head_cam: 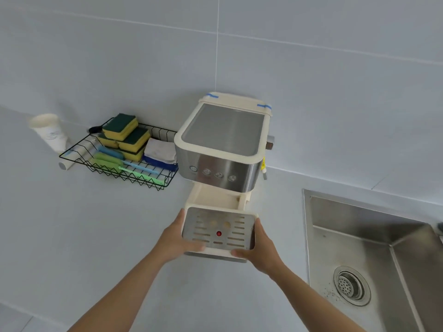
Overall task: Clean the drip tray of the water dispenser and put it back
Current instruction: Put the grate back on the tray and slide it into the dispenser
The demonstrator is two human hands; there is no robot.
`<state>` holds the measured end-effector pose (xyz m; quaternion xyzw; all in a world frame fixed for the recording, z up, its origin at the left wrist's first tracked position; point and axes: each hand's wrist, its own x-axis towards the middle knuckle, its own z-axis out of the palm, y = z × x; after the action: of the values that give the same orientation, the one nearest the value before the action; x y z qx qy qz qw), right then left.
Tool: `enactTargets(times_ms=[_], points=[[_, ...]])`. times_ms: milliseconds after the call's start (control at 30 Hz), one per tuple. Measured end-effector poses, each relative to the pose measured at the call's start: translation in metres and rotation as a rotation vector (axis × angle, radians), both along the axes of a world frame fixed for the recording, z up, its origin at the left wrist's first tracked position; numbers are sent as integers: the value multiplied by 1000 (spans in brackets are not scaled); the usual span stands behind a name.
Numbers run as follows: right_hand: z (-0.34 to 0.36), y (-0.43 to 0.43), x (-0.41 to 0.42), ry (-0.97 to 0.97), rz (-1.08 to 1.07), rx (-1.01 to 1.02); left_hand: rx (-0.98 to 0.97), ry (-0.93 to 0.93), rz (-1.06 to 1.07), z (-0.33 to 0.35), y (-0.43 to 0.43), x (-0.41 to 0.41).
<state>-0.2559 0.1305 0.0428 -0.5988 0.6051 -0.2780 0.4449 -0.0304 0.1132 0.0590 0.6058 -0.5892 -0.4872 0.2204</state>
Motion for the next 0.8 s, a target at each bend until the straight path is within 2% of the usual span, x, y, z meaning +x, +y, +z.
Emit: enactTargets(times_ms=[333,533,800], points=[[-11,-27,51,32,-132,43,-1,-42,-128,-21,-59,43],[-16,-34,56,111,-213,49,8,-4,-186,-38,-73,44],[-27,-44,50,169,-213,125,-5,30,-180,-51,-82,38]])
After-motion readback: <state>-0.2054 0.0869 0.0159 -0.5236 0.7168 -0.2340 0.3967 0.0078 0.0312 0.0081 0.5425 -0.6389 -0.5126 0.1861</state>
